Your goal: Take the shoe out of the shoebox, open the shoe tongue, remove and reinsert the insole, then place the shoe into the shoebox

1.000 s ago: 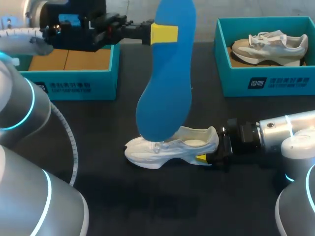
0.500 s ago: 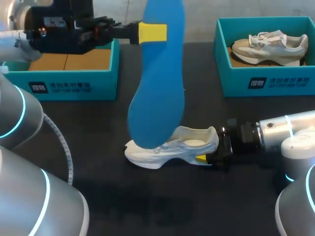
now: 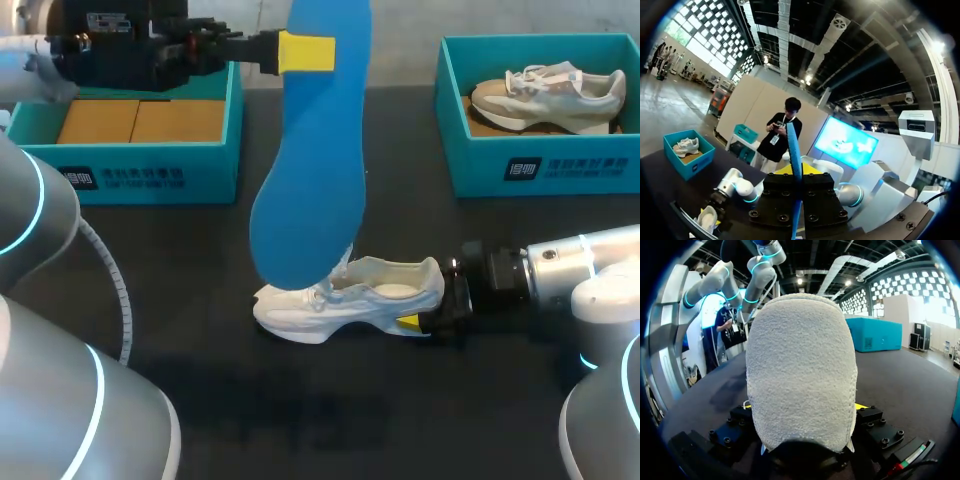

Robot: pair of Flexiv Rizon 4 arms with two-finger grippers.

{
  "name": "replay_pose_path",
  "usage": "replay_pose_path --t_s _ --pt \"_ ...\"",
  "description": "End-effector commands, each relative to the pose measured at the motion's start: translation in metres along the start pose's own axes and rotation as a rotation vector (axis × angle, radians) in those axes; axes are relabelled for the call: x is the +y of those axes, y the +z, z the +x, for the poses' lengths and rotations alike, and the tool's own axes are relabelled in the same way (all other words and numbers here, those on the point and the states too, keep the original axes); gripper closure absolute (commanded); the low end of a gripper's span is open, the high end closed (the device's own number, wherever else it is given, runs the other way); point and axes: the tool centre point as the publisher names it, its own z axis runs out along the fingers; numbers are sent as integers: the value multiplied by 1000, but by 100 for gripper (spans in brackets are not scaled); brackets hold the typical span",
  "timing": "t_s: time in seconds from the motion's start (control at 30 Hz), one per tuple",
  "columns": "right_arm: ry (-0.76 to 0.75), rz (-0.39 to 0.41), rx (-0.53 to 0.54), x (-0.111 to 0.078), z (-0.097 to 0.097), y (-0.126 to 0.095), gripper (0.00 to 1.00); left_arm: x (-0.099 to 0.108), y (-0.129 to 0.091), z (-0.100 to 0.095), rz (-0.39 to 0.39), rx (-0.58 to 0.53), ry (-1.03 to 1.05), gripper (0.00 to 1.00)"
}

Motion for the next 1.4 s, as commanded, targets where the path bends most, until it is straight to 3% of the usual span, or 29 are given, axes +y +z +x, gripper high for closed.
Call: replay_pose_path --t_s 0.03,0.13,0.17,0.2,0.6,0.87,1.4 --pt "0 2 -2 1 1 0 100 -3 2 -2 -6 2 -1 100" --pt "2 2 -5 1 0 -2 100 -3 2 -2 -6 2 -1 100" --pt "4 1 -5 0 0 -3 67 -3 2 -2 -6 2 -1 100" --pt "6 1 -6 0 0 -5 0 -3 2 -2 -6 2 -1 100" --pt "22 38 -44 -7 9 -25 0 -3 2 -2 -6 2 -1 100" --pt "20 107 -61 -4 15 -40 0 -3 2 -2 -6 2 -1 100" --pt "46 451 -47 16 18 -67 0 -3 2 -2 -6 2 -1 100"
